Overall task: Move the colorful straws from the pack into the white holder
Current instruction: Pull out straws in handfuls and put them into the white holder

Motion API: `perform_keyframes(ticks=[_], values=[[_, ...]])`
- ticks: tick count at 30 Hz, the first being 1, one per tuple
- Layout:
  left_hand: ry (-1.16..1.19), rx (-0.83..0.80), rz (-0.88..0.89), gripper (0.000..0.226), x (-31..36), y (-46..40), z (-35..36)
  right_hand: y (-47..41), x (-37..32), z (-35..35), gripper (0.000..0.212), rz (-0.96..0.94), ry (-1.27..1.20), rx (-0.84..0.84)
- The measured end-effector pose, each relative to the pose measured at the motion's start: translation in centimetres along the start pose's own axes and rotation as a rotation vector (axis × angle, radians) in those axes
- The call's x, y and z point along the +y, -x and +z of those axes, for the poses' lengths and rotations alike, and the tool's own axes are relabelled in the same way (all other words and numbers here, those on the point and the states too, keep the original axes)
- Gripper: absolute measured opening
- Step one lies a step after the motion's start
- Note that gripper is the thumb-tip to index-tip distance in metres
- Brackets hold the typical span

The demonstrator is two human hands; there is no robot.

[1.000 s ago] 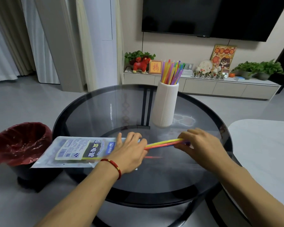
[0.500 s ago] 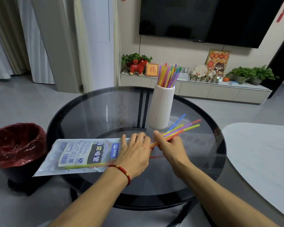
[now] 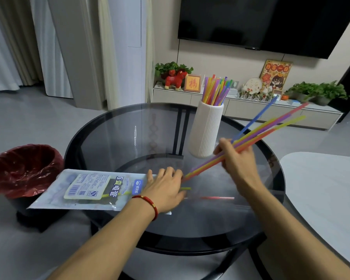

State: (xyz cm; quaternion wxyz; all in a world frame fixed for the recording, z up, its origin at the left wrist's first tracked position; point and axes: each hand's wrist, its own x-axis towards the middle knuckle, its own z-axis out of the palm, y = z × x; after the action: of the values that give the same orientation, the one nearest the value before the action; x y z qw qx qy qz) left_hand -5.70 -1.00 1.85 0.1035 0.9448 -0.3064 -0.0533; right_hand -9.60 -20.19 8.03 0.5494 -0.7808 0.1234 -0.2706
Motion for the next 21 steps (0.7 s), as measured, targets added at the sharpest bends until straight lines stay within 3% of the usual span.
perform_keyframes(ticks=[4, 9, 17, 21], values=[[-0.027, -0.028, 0.034, 0.043, 0.1, 0.2, 0.3, -1.7, -0.7, -2.3, 0.038, -0.232, 0.302, 0.095], [-0.037, -0.074, 0.056, 0.049, 1.0, 0.6, 0.4, -1.5, 2.4, -0.3, 0.046, -0.148, 0.694, -0.174], [0.026, -0.056, 0.05, 0.045, 0.8, 0.0, 0.5, -1.3, 4.6, -0.2, 0.042, -0.049, 0.57, -0.287], [0.088, -0.006, 0.049, 0.039, 0.6, -0.7, 0.5, -1.8, 3.7, -0.8, 0.045, 0.025, 0.306, -0.132]])
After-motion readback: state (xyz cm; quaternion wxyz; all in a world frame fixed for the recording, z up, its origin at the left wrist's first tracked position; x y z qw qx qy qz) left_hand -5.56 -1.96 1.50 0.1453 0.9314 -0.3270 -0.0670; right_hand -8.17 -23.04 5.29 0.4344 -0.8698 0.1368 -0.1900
